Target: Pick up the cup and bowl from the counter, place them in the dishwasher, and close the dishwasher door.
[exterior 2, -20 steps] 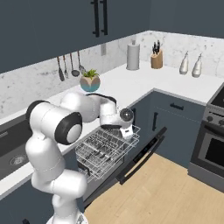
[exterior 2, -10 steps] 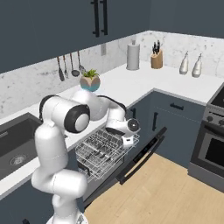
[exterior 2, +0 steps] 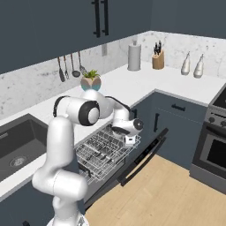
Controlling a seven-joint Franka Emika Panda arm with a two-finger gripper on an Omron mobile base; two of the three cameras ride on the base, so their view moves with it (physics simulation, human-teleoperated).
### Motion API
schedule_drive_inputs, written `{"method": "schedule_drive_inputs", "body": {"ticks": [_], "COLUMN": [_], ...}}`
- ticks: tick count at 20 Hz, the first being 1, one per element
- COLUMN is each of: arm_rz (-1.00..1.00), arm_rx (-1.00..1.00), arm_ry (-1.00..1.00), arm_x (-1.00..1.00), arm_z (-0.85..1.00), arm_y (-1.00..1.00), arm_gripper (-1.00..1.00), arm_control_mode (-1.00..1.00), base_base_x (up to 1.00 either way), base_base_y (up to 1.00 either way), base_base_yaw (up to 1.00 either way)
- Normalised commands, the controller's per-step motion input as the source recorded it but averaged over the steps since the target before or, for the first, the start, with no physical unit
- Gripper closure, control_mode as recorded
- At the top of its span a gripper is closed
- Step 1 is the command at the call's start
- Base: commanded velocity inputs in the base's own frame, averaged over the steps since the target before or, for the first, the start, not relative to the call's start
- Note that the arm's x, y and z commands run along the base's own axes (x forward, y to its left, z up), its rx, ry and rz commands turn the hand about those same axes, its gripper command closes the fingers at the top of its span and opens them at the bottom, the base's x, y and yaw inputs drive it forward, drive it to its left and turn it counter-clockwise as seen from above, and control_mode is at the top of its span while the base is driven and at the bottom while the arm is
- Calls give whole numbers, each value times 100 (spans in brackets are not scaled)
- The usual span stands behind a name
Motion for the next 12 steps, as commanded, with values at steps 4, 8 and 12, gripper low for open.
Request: {"method": "schedule_drive_inputs", "body": {"ticks": [4,8,12], "arm_rz": [0,-2,-8], "arm_rx": [5,4,4], "arm_ry": [13,6,5], "arm_x": [43,30,29], "arm_z": [-39,-25,-29], "arm_y": [18,27,15], "arm_gripper": [100,100,100], "arm_control_mode": [-100,-100,-100], "base_base_x": [0,0,0], "base_base_y": [0,0,0], "base_base_yaw": [0,0,0]}}
